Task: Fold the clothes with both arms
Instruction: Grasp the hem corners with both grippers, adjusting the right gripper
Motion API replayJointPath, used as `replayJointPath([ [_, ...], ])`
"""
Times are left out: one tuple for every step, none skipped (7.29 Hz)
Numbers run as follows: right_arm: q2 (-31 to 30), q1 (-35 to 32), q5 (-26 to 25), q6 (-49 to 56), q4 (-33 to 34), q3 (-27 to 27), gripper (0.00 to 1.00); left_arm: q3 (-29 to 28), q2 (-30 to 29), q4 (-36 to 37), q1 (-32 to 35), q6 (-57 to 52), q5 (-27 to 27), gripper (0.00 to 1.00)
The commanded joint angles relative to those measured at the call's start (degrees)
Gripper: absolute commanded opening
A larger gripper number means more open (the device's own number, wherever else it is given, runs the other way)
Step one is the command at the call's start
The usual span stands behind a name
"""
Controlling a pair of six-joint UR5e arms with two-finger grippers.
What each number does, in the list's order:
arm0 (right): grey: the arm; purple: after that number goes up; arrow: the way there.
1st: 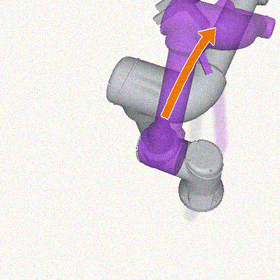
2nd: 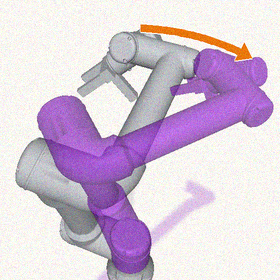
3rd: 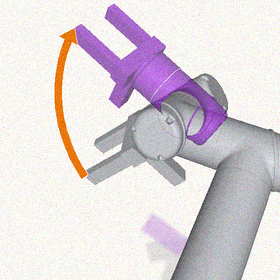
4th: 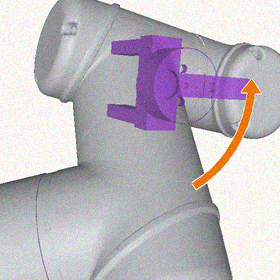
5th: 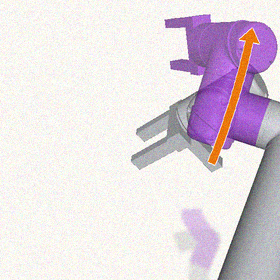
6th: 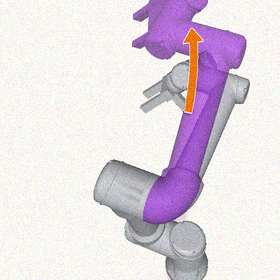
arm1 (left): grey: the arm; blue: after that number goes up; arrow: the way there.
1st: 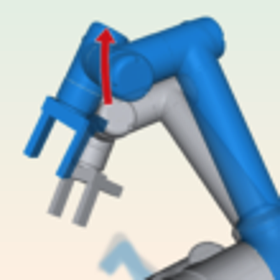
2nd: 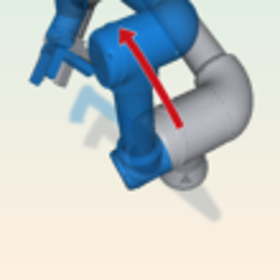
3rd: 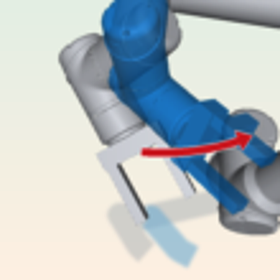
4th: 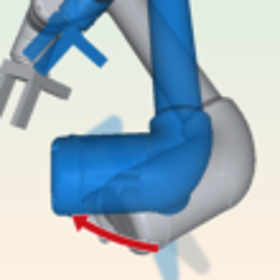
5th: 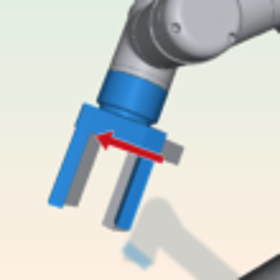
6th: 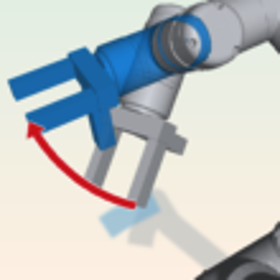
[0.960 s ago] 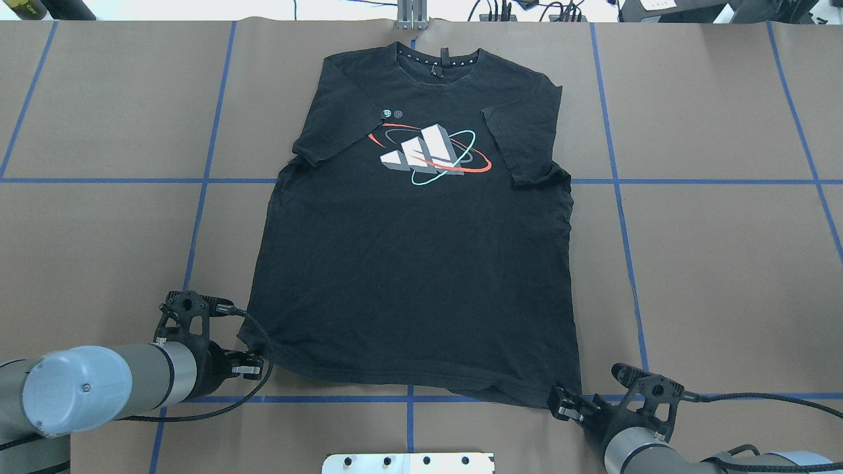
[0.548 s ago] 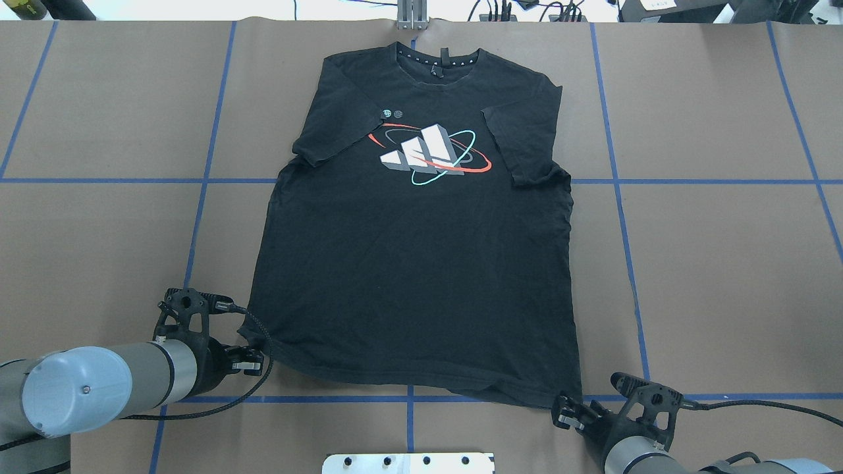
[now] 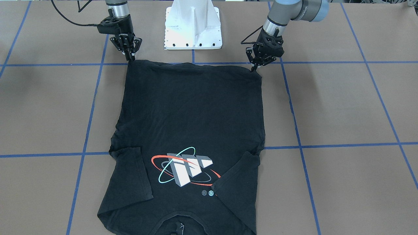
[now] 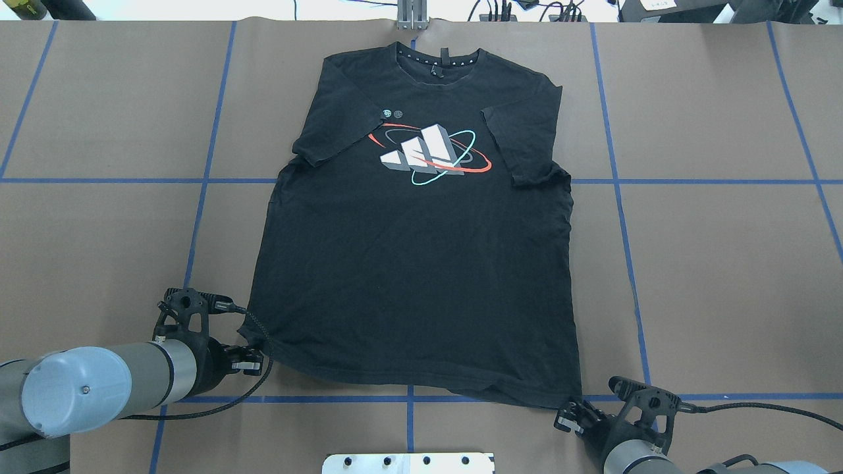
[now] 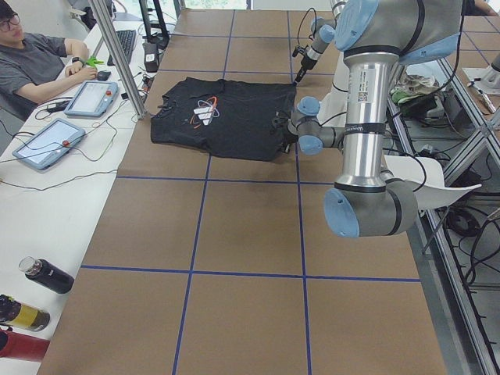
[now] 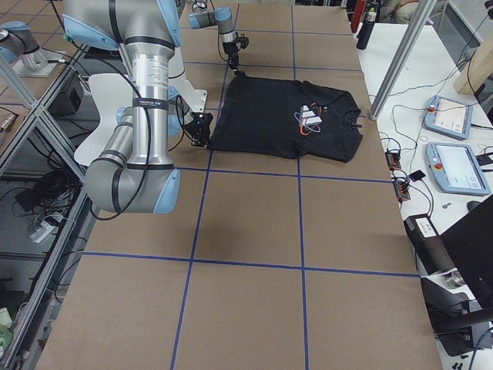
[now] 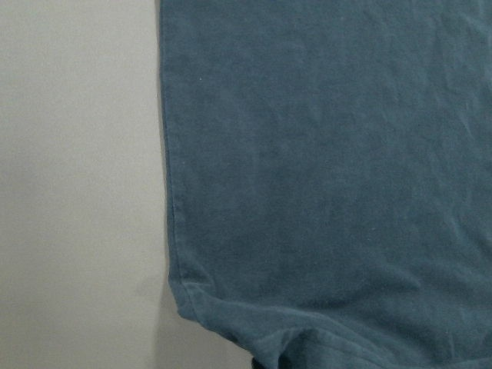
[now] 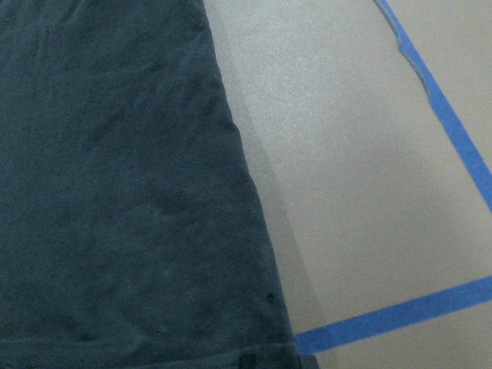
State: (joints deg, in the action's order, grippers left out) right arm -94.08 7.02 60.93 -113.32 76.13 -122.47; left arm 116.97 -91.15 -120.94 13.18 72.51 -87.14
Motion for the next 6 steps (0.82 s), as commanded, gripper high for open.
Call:
replayJointPath([
  [-0.23, -0.16, 0.33, 0.55, 0.33, 0.21, 0.38, 0.01, 0.00, 0.00, 0.00, 0.00, 0.04, 0.00],
  [-0.06, -0.08, 0.33, 0.55, 0.33, 0.21, 0.39, 0.01, 0.00, 0.00, 0.00, 0.00, 0.04, 0.00],
  [0.21, 0.01, 0.41, 0.55, 0.42, 0.30, 0.34, 0.01, 0.00, 0.00, 0.00, 0.00, 0.04, 0.00],
  [0.38, 0.10, 0.41, 0.55, 0.42, 0.30, 0.29, 0.01, 0.09, 0.00, 0.00, 0.00, 0.04, 0.00],
  [0.56, 0.10, 0.41, 0.55, 0.42, 0.30, 0.15, 0.01, 0.09, 0.00, 0.00, 0.00, -0.05, 0.00],
  [0.47, 0.10, 0.33, 0.55, 0.42, 0.39, 0.00, 0.01, 0.09, 0.00, 0.00, 0.00, -0.05, 0.00],
])
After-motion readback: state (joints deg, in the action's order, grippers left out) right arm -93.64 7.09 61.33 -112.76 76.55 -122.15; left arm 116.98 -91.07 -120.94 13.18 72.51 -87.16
